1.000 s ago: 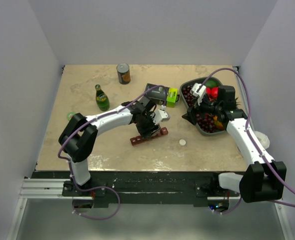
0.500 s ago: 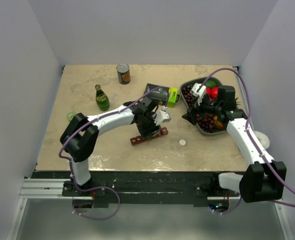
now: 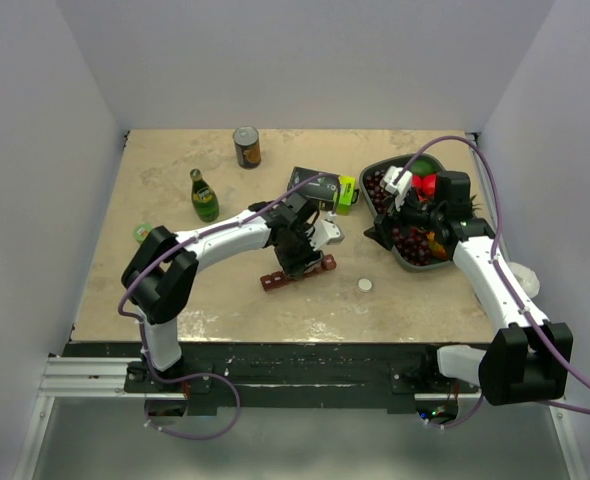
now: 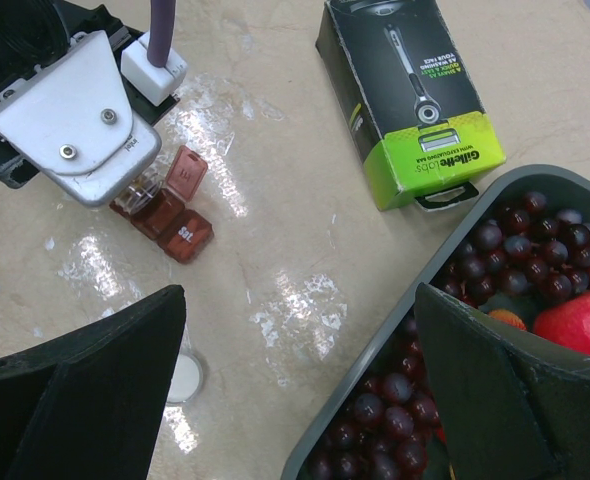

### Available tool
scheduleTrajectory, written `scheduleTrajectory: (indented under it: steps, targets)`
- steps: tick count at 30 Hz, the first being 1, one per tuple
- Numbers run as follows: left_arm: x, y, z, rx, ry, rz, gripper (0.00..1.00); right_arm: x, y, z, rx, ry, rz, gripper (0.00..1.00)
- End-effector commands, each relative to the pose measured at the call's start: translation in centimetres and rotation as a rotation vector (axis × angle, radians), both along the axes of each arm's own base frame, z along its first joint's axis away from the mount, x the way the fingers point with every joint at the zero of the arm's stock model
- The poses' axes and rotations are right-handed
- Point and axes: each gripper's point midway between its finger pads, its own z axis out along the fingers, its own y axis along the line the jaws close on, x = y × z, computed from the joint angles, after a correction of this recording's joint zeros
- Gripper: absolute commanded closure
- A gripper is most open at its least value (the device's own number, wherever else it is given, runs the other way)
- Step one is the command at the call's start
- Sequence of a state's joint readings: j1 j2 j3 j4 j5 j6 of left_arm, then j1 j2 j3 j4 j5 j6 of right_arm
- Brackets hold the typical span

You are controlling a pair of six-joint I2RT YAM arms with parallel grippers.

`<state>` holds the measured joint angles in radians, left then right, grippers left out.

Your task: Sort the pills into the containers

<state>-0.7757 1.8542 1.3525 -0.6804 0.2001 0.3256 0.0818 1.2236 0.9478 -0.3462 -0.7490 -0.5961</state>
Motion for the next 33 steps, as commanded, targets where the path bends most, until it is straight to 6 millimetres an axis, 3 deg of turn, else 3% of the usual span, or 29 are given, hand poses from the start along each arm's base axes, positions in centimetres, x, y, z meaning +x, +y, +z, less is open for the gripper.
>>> scheduleTrajectory:
  steps: [1,33]
  targets:
    - [0.58,-0.68,0.86,-0.004,-0.024,-0.008,1.0,0.74,-0.3,1.38,-0.01,-0.049,-0.005,0.01]
    - [0.49,-0.42,1.17,0.067,-0.049,-0.01,1.0,0.8,-0.31,1.35,-0.011,-0.05,-0.004,0.01]
